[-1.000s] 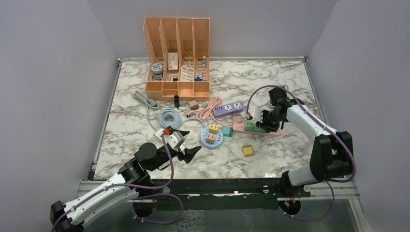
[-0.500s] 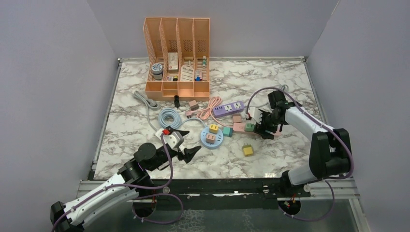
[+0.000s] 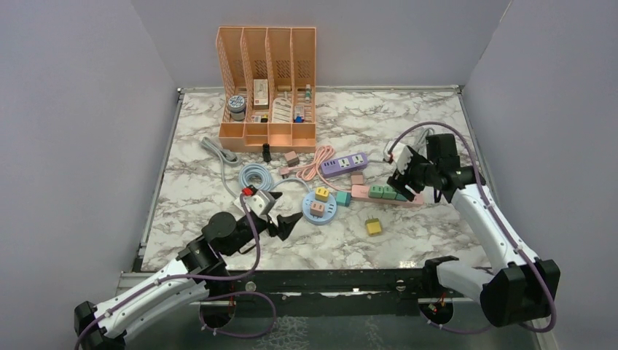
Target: Insert the plug
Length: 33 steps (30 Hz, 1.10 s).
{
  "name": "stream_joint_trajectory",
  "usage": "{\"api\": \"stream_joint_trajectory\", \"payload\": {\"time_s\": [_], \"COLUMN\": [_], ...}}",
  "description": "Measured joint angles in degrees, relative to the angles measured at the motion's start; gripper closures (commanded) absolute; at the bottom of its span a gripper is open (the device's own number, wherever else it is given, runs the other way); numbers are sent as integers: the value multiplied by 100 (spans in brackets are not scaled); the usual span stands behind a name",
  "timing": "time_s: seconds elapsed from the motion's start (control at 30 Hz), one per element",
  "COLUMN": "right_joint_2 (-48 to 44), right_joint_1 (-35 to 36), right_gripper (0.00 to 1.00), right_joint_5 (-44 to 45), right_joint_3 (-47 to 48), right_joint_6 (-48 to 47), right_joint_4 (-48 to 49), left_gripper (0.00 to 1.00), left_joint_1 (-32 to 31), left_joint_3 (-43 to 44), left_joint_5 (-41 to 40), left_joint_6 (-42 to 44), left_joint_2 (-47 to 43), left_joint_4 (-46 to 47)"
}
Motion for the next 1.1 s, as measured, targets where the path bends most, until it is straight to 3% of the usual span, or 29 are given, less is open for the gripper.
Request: {"api": "stream_joint_trajectory", "payload": {"time_s": [0.07, 0.1, 0.17, 0.3, 0.43, 0.6, 0.73, 1.1], "right_joint_2": [-208, -269, -319, -81, 365, 538, 789, 3228], "right_joint_1": [0, 0, 0, 0, 0, 59, 555, 2009], "right_gripper": [22, 11, 3, 2, 1, 17, 24, 23], "right_joint_5": [-98, -125, -118, -15, -251, -345, 310, 2463], "right_joint_3": [22, 48, 173, 839, 1414, 1220, 1266, 2184], "right_joint_6": [619, 970, 1902, 3936, 5285, 6389, 6975, 8120], "right_joint_4": [197, 306, 518, 612, 708, 870, 835, -46], "left_gripper": [17, 17, 17, 10, 1, 1, 1, 1], "left_joint_1": [0, 0, 0, 0, 0, 0, 0, 0], "left_joint_3": [138, 223, 398, 855, 1207, 1281, 1281, 1497], "left_joint_5": [-280, -433, -708, -1261, -1512, -1486, -1412, -1202], "left_joint_6": [-240, -365, -623, -1233, -1731, -2039, -2203, -2448], "left_joint_2": [155, 254, 439, 782, 964, 1025, 1132, 1502], "left_joint_4": [-116, -188, -334, -741, -1016, -1285, -1517, -1871]}}
